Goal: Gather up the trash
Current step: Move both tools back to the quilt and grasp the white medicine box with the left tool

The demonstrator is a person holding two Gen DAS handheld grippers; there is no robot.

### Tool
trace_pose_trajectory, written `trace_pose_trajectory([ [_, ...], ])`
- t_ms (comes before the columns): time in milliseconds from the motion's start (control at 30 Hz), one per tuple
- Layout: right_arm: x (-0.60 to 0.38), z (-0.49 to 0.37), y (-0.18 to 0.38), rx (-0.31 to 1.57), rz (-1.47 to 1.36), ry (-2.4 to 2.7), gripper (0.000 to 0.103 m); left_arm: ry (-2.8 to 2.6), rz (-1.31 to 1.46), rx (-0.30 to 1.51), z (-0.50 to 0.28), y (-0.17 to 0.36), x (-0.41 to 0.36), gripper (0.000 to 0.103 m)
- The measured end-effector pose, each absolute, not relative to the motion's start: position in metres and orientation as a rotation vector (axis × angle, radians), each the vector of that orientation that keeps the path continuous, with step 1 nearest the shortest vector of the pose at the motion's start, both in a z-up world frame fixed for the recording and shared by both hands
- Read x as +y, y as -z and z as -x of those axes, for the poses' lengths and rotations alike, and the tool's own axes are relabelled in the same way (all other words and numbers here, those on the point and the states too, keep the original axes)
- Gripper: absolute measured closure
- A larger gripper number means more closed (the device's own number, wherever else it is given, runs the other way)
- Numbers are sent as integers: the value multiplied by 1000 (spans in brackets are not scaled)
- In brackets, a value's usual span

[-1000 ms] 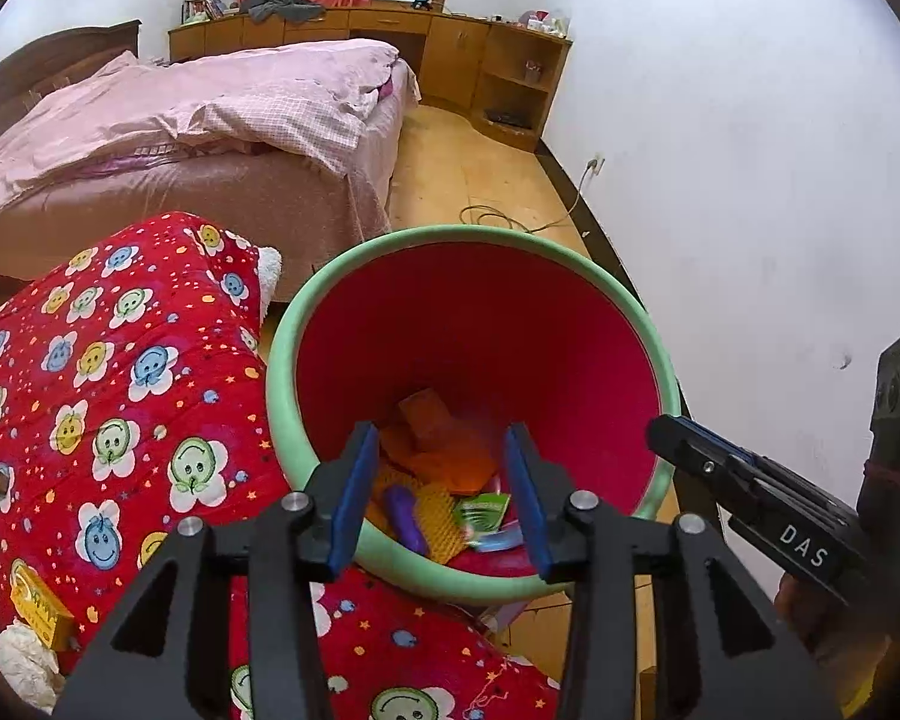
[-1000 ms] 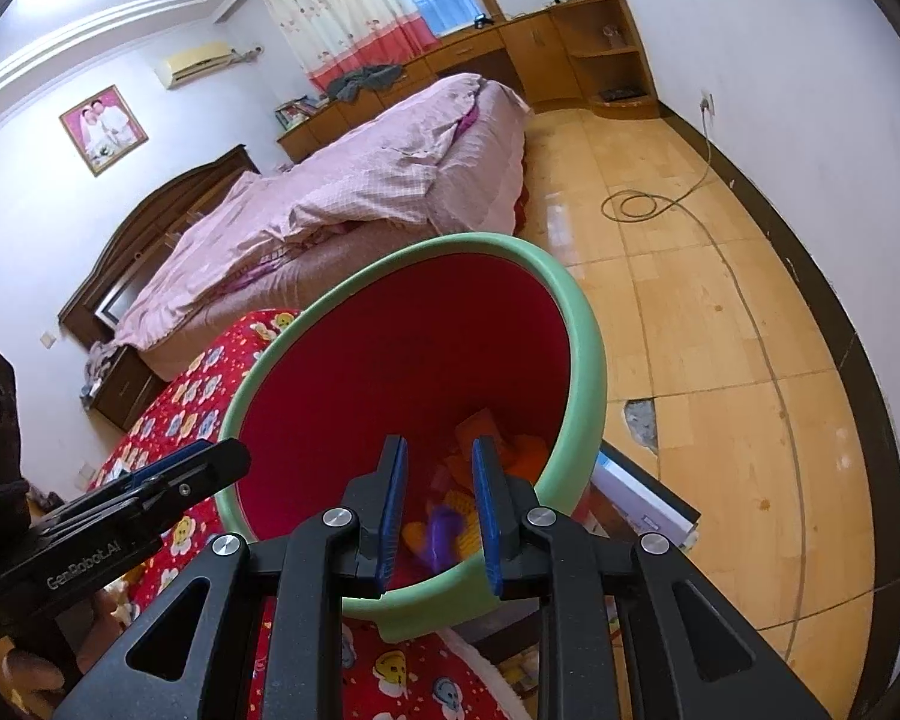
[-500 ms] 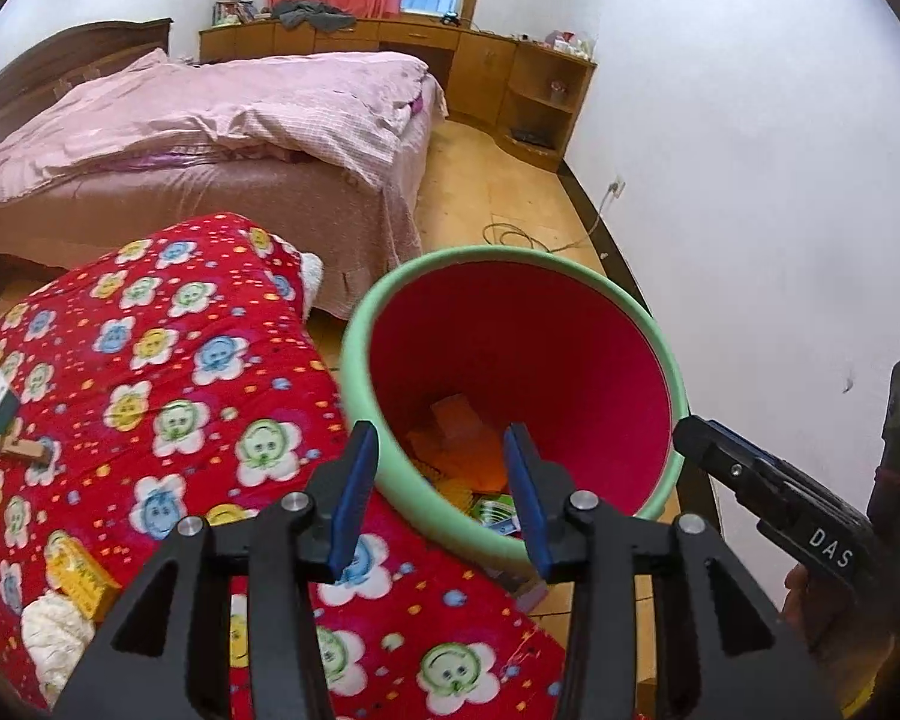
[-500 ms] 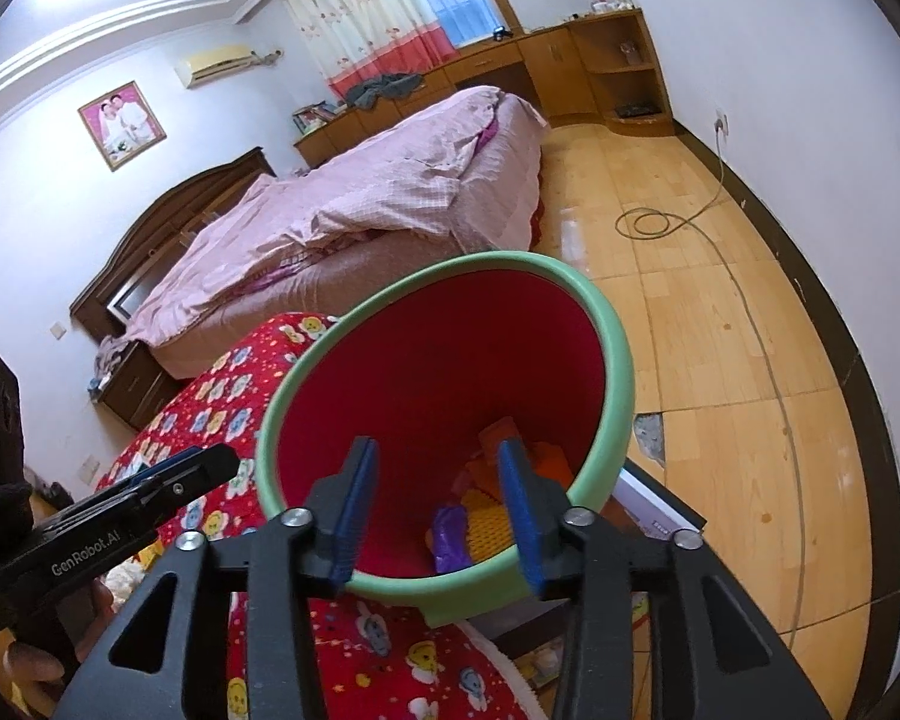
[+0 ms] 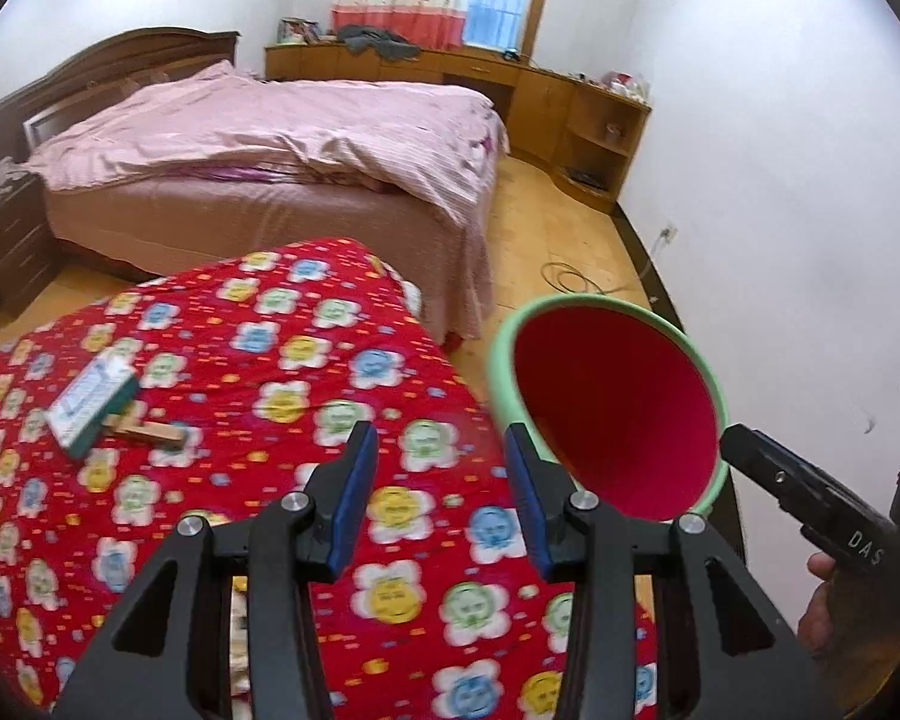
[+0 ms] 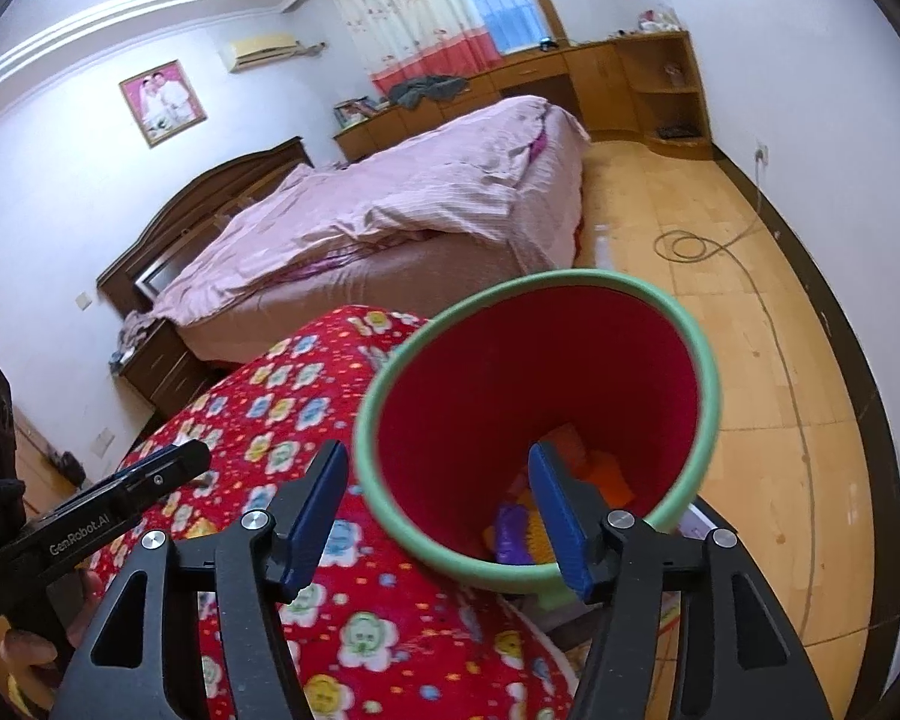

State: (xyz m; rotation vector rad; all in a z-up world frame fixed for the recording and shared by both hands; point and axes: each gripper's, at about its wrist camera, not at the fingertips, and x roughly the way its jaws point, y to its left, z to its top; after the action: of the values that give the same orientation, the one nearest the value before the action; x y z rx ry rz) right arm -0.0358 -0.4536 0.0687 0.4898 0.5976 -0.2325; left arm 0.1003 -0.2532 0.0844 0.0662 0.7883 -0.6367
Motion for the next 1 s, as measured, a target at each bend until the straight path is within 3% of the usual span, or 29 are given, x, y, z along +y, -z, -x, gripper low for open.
trace_pose_trajectory([
  [500,-388,-28,-84,617,-420,118,37,461,-46,768,-150,-93,-161,59],
  [1000,-355,-109,-66,685,-404,55,37,340,-152,830,-233,-47,-123,44],
])
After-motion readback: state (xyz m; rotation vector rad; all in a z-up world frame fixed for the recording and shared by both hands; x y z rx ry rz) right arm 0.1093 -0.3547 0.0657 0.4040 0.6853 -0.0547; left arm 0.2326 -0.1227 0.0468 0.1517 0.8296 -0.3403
